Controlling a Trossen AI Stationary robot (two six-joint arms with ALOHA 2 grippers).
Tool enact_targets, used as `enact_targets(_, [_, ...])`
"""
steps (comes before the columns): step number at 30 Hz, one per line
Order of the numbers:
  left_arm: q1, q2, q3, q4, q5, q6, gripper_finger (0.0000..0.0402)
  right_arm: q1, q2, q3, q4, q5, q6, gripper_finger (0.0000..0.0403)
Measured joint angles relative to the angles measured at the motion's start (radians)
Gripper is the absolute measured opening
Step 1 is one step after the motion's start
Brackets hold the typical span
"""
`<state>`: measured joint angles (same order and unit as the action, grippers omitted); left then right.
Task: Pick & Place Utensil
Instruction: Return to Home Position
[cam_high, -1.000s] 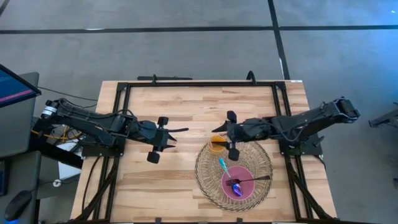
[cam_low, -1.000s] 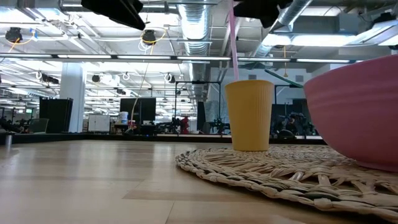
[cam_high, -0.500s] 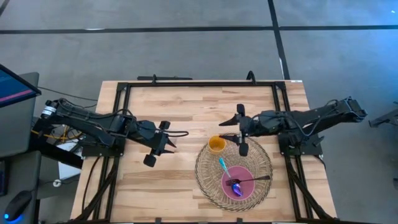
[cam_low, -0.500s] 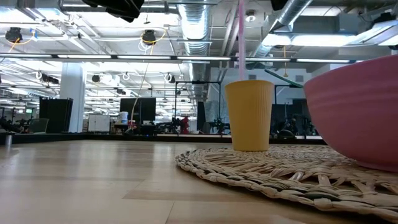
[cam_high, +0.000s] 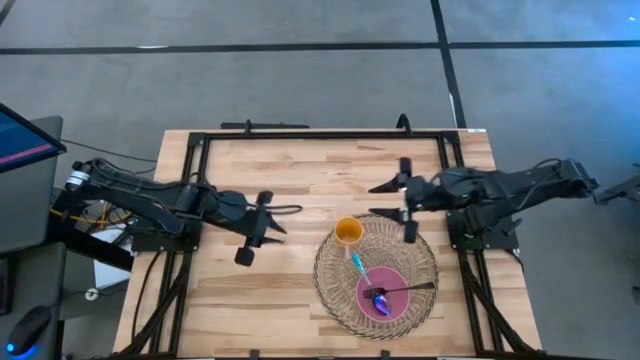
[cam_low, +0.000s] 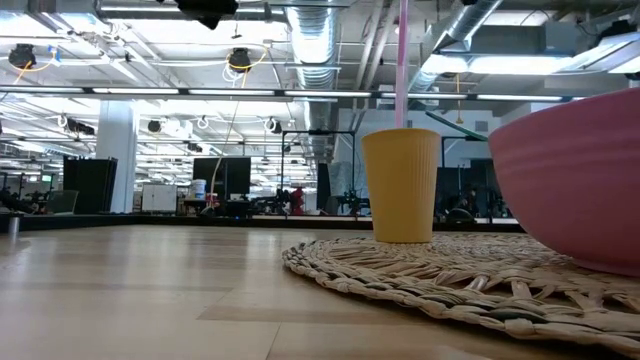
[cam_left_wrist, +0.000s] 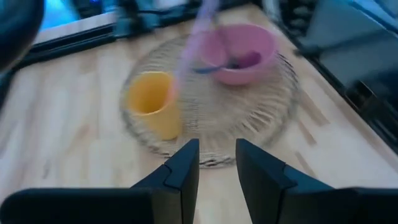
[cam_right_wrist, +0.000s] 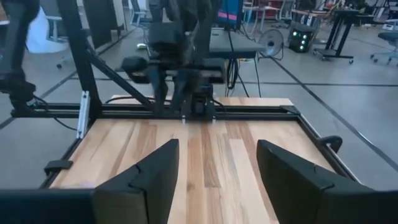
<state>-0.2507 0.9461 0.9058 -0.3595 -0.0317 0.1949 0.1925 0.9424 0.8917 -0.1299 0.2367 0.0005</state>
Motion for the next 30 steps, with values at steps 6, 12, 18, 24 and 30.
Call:
enact_targets(6, [0.053,-0.154,-0.007,-0.042,-0.175,-0.162,0.0106,0.001,-0.160,-0.047,-0.077,0.000,0.024,0.0209])
enact_targets(12, [0.082,-0.419,-0.105,-0.036,-0.152,-0.177,0.0106,0.001,-0.309,-0.274,0.071,0.003,0.034,0.0206])
enact_targets(18, [0.090,-0.652,-0.353,0.185,-0.151,-0.176,0.0106,-0.034,-0.482,-0.451,0.180,0.009,0.035,0.0203])
enact_targets(24, [0.090,-0.810,-0.485,0.225,-0.179,-0.177,0.0106,-0.088,-0.653,-0.546,0.171,0.005,0.049,0.0207])
enact_targets(30, [0.090,-0.944,-0.560,0.232,-0.234,-0.175,0.0106,-0.100,-0.789,-0.641,0.158,0.001,0.061,0.0208])
